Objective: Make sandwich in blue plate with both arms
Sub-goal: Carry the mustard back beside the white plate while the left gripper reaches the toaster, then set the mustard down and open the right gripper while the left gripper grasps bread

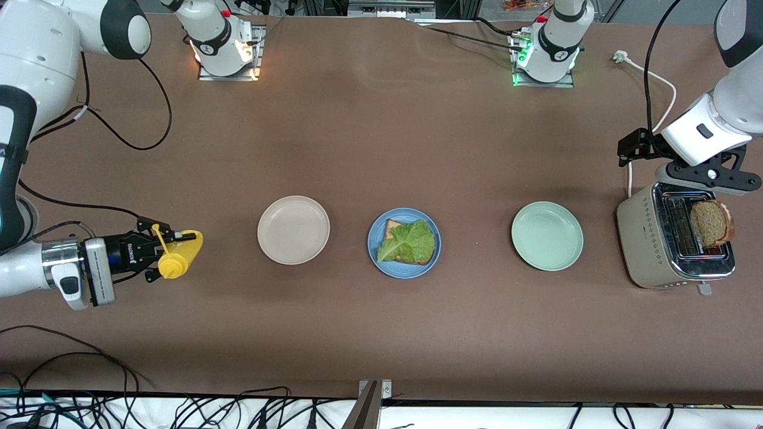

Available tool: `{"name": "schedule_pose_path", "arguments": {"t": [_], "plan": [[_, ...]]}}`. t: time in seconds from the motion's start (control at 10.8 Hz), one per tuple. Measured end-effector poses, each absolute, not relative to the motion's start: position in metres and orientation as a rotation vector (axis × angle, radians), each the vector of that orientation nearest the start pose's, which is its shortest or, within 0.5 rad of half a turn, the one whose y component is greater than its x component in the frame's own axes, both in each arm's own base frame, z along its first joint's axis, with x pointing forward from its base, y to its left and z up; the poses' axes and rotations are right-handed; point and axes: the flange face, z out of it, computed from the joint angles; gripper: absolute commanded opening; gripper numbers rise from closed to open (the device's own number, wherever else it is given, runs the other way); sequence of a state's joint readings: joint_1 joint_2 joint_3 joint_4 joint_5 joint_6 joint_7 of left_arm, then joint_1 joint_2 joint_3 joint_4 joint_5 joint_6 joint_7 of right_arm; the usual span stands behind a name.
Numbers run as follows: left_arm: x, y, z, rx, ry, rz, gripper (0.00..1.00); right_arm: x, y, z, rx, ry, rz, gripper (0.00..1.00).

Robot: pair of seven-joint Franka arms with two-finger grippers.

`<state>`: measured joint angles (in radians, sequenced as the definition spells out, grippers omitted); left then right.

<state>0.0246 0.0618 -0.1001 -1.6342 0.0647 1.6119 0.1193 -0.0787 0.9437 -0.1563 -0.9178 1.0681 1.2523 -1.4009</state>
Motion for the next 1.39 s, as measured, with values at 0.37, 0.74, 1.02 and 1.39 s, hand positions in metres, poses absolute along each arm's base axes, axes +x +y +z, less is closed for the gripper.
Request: {"name": "schedule_pose_path", "arguments": {"t": [0.37,0.74,1.02,1.39], "plan": [[0.576,-0.024,0.558,-3.070,0.280,0.139,1.00,0.732,-0.031,0.293,-1.577,-1.229,-0.441,0.00],[0.615,0.064,0.528,-3.066,0.085,0.142,1.00,0.727,-0.028,0.225,-1.453,-1.283,-0.538,0.00],[0.649,0.096,0.493,-2.947,0.090,0.085,1.00,0.723,-0.030,0.185,-1.413,-1.330,-0.597,0.00],[0.660,0.164,0.451,-2.949,0.045,0.049,1.00,0.720,-0.036,0.145,-1.400,-1.379,-0.661,0.00]]}}
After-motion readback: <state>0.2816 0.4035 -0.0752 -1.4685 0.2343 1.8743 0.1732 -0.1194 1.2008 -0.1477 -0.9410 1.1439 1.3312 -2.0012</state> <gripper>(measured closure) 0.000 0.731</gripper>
